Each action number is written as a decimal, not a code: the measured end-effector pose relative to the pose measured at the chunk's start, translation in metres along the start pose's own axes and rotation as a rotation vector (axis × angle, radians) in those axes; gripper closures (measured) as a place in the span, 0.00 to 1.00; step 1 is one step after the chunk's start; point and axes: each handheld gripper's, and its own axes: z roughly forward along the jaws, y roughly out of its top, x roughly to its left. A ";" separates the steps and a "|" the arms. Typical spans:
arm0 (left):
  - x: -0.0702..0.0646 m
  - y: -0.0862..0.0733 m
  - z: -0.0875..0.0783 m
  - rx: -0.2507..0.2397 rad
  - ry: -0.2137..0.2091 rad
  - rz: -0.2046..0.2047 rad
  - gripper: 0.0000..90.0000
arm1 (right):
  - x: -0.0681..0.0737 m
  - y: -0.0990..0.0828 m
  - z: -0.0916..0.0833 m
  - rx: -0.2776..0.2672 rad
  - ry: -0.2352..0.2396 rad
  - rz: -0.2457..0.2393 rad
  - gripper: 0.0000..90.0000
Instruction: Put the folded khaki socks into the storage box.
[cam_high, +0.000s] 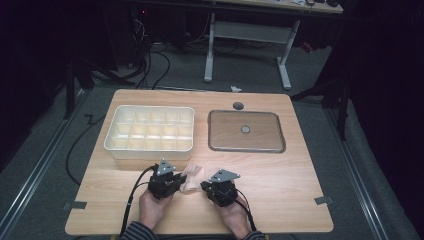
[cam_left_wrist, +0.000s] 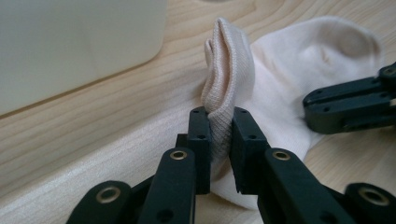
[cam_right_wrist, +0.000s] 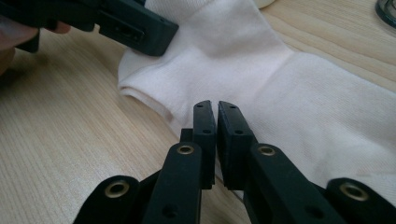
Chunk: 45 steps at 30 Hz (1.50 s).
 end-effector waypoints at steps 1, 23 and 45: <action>0.000 0.000 -0.001 -0.001 -0.009 -0.001 0.89 | 0.000 0.000 0.000 0.001 0.000 0.000 0.96; -0.010 0.015 -0.021 -0.088 -0.154 0.002 0.89 | 0.005 0.007 0.006 0.023 0.018 -0.013 0.96; -0.012 0.021 -0.026 -0.072 -0.151 0.023 0.89 | 0.004 0.017 0.015 0.026 0.046 0.010 0.91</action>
